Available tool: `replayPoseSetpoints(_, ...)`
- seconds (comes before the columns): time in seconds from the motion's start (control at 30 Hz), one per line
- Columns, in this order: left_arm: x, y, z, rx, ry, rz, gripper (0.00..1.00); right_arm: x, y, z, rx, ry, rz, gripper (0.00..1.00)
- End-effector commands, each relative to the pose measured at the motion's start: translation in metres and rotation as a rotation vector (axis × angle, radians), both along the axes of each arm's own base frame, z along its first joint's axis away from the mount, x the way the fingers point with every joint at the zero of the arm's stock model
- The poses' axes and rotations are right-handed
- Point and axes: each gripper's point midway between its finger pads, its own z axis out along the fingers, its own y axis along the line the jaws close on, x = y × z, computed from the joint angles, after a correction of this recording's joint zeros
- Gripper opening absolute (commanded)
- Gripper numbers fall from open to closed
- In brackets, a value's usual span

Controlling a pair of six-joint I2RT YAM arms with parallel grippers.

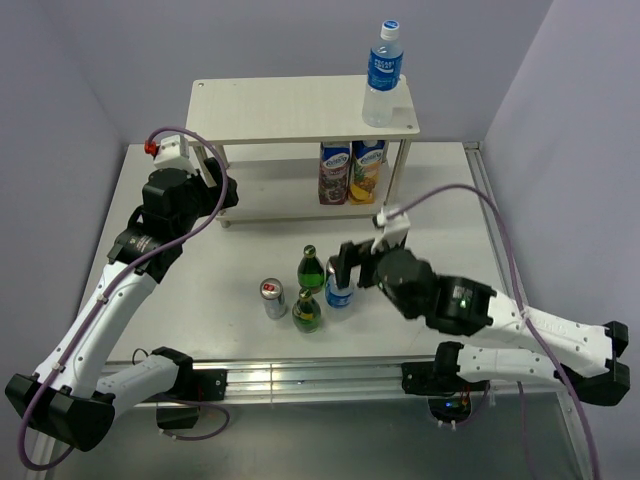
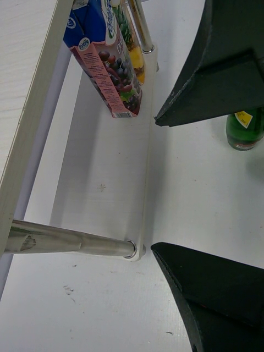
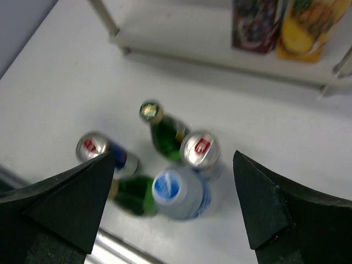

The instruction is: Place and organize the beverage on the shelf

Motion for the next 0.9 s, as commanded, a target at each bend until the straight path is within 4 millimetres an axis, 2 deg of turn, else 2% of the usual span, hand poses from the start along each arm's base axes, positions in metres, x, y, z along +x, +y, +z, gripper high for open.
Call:
replayPoseSetpoints(0.0, 0.0, 0.0, 0.011, 0.004, -0.023, -0.008, 0.93, -0.023, -0.011, -0.016, 0.122, 0.013, -0.095, 0.95)
replayPoseSetpoints(0.03, 0.0, 0.0, 0.012, 0.003, -0.026, -0.006, 0.93, -0.034, -0.008, -0.025, 0.118, 0.028, -0.073, 0.96)
replayPoseSetpoints(0.13, 0.0, 0.0, 0.012, 0.003, -0.026, -0.006, 0.93, -0.049, -0.009, -0.055, 0.113, 0.092, -0.082, 0.96)
replayPoseSetpoints(0.27, 0.001, 0.0, 0.012, 0.002, -0.025, -0.007, 0.93, -0.058, 0.002, -0.083, 0.102, 0.131, -0.08, 0.96)
replayPoseSetpoints(0.47, 0.001, -0.001, 0.009, 0.005, -0.017, -0.009, 0.93, -0.059, 0.017, -0.115, 0.064, 0.148, -0.09, 0.96)
replayPoseSetpoints(0.6, 0.001, -0.001, 0.008, 0.005, -0.014, -0.01, 0.93, -0.054, 0.012, -0.14, 0.049, 0.132, -0.139, 0.96)
replayPoseSetpoints(0.83, 0.002, -0.003, 0.008, 0.001, -0.013, -0.019, 0.93, -0.042, 0.007, -0.159, 0.082, 0.056, -0.21, 0.96)
replayPoseSetpoints(0.87, 0.003, -0.005, 0.007, 0.001, -0.01, -0.024, 0.93, -0.039, 0.011, -0.159, 0.091, 0.037, -0.213, 0.96)
